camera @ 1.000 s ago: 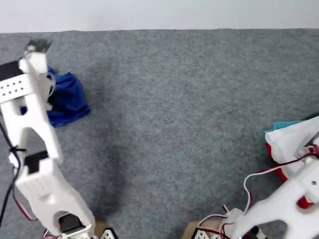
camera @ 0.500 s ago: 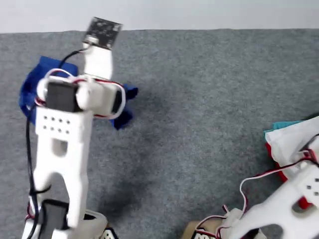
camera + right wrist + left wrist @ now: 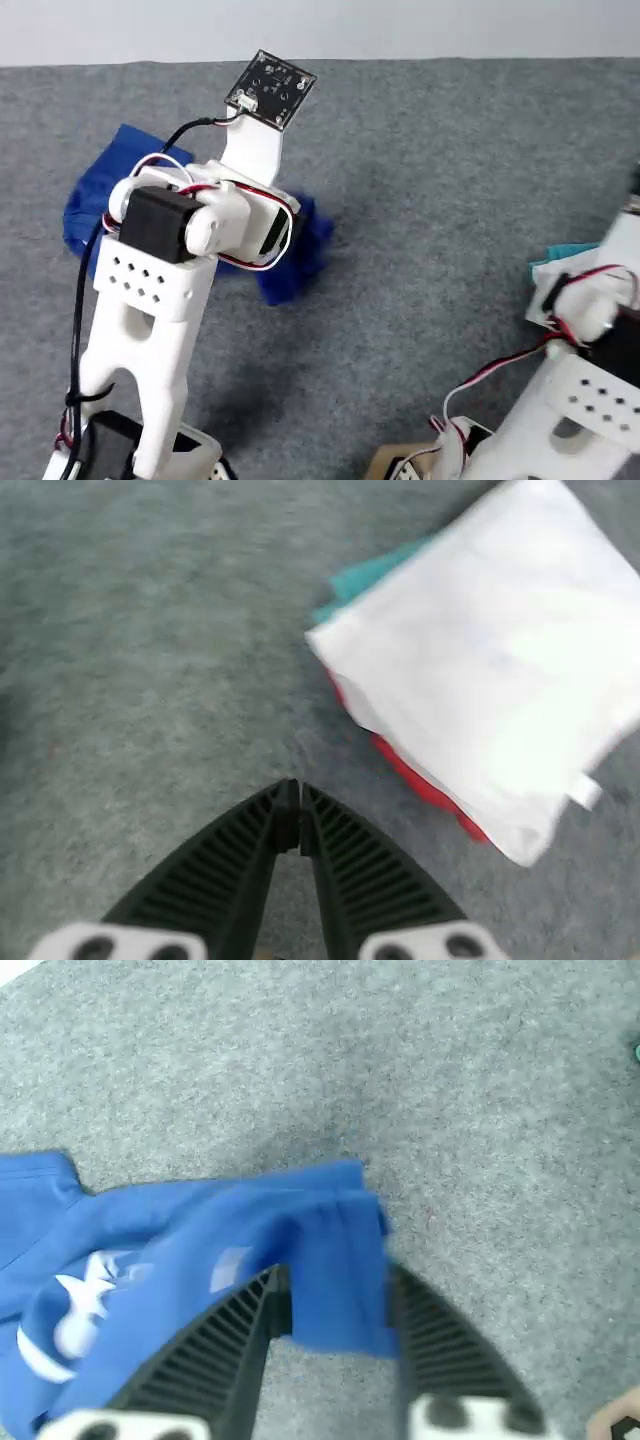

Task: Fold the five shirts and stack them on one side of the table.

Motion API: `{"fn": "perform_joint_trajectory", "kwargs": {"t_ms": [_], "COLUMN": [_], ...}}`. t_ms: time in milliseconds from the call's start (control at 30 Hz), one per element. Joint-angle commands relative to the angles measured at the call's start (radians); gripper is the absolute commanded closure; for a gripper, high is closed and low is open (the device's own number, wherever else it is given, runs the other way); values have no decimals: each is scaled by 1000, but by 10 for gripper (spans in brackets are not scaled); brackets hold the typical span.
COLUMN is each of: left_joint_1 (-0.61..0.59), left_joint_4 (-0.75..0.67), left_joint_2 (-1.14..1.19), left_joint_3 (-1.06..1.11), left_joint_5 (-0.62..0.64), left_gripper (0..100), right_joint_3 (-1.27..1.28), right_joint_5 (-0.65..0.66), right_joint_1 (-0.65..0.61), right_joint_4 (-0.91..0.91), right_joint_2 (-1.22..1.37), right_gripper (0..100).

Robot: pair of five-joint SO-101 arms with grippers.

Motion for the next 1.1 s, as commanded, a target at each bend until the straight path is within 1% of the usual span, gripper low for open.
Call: {"fn": "perform_joint_trajectory", "kwargs": {"t_ms": [0,100,167,367,467,600,700,867,1067], "left_joint_1": [-28,-97,-170,-462,-614,-815,-907,-996,-1069], "left_joint_4": [11,18,18,14,14,12,11,9,-32], "left_joint_2": [-40,-40,-40,-37,-31,-31,-32,-32,-29], "left_joint_3": [-10,-10,-10,-4,-2,15,79,147,153], "left_joint_5": [-48,-81,-103,-167,-203,-264,-319,-358,-356], "left_gripper": [790,790,790,790,790,790,790,791,791], "right_joint_3": [-6,-6,-2,-9,-31,-92,-157,-278,-359], "right_joint_5": [5,3,3,0,-29,-29,-20,149,324], "right_joint_1": [-110,-202,-257,-427,-530,-679,-774,-891,-955], "right_joint_4": [33,24,4,1,7,16,15,12,12], "right_joint_2": [-15,-13,-1,162,265,390,489,656,825], "right_gripper": [987,987,987,986,985,929,893,858,844]}}
